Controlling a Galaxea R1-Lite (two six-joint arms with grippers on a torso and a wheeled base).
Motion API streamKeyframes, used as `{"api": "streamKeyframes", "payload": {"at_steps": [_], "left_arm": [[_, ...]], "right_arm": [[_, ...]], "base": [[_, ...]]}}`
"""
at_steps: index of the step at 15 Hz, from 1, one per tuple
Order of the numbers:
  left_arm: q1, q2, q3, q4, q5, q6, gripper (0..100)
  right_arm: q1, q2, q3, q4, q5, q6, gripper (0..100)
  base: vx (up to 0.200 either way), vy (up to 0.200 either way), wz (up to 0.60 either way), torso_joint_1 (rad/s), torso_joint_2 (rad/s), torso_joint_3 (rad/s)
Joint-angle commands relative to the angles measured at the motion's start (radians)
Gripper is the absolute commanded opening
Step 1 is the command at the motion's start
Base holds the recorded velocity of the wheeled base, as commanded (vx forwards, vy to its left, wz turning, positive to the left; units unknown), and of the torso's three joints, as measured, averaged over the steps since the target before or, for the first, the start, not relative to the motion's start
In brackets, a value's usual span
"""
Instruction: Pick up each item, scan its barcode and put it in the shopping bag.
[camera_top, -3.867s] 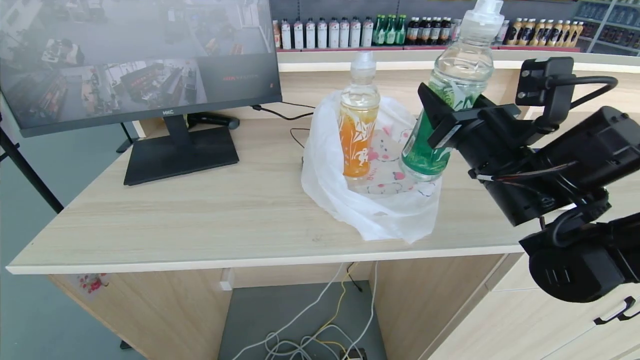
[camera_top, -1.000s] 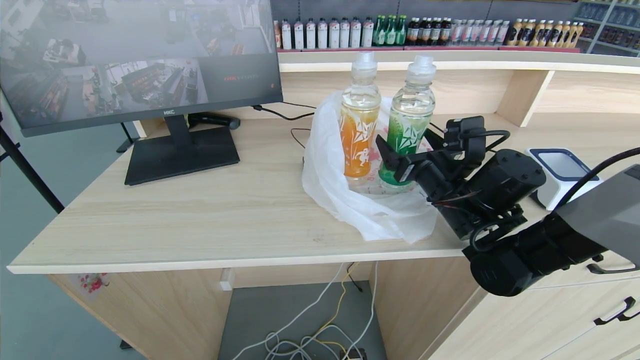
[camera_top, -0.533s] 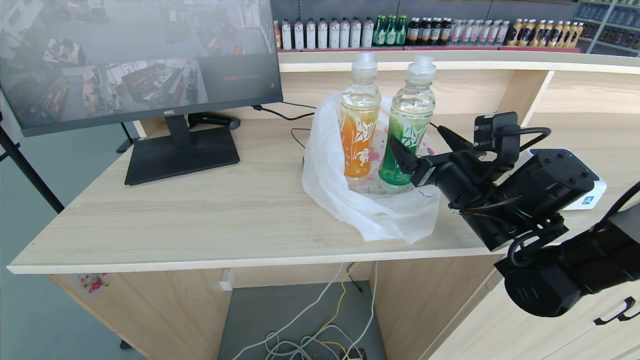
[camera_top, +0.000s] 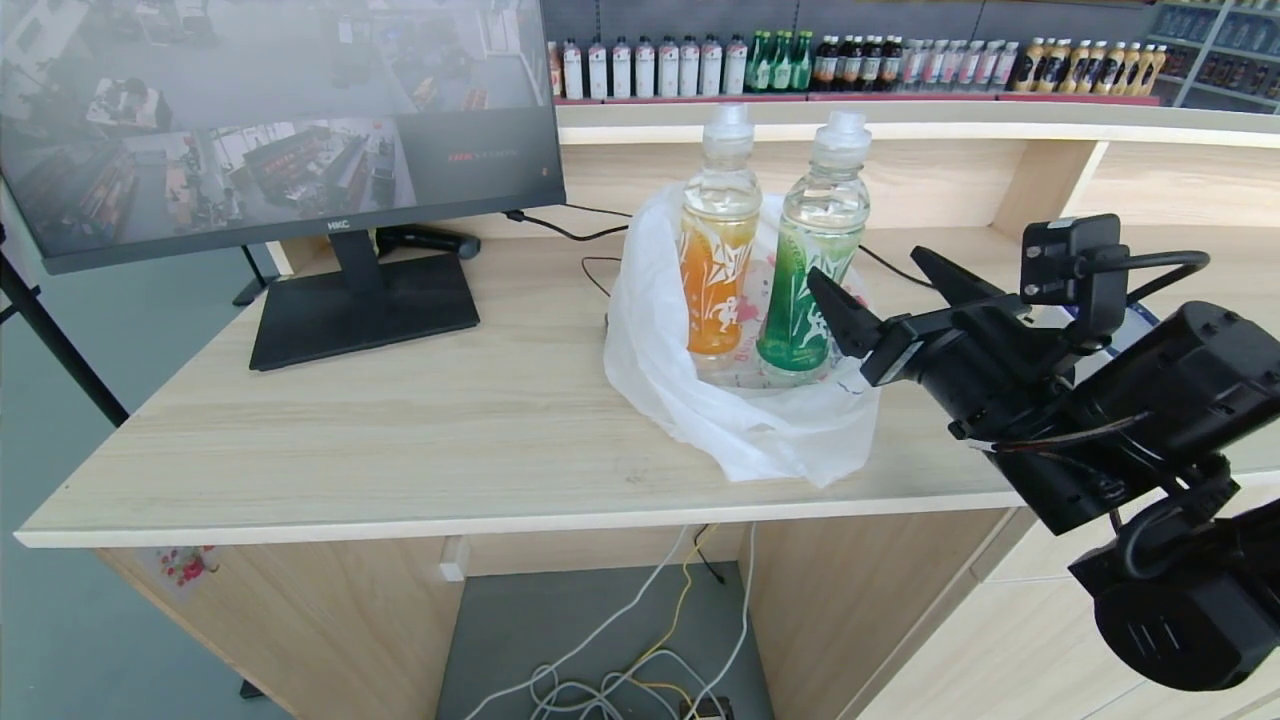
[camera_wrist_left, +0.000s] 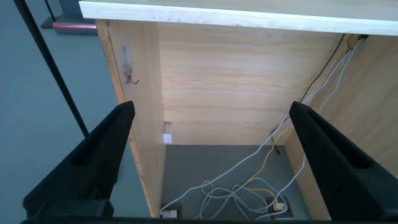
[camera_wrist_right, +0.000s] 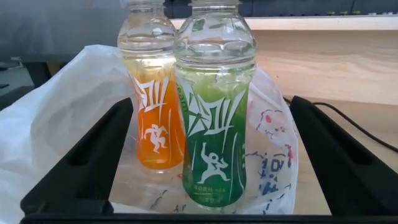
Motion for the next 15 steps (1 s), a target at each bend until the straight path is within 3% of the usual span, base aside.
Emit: {"api": "streamKeyframes", "payload": {"at_steps": [1, 11, 15], "left_arm": [[0.000, 0.000, 0.000, 0.000, 0.000, 0.000, 100], [0.000, 0.000, 0.000, 0.000, 0.000, -0.002, 100], [0.000, 0.000, 0.000, 0.000, 0.000, -0.005, 100]], "right_arm": [[0.004, -0.009, 0.001, -0.001, 0.000, 0.000, 100], [0.009, -0.040, 0.037, -0.001, 0.000, -0.003, 100], [0.009, -0.047, 0.050, -0.001, 0.000, -0.003, 100]], "base": [[-0.200, 0.000, 0.00, 0.012, 0.00, 0.012], [0.000, 0.000, 0.00, 0.000, 0.00, 0.000], [0.000, -0.200, 0.00, 0.001, 0.00, 0.002]]}}
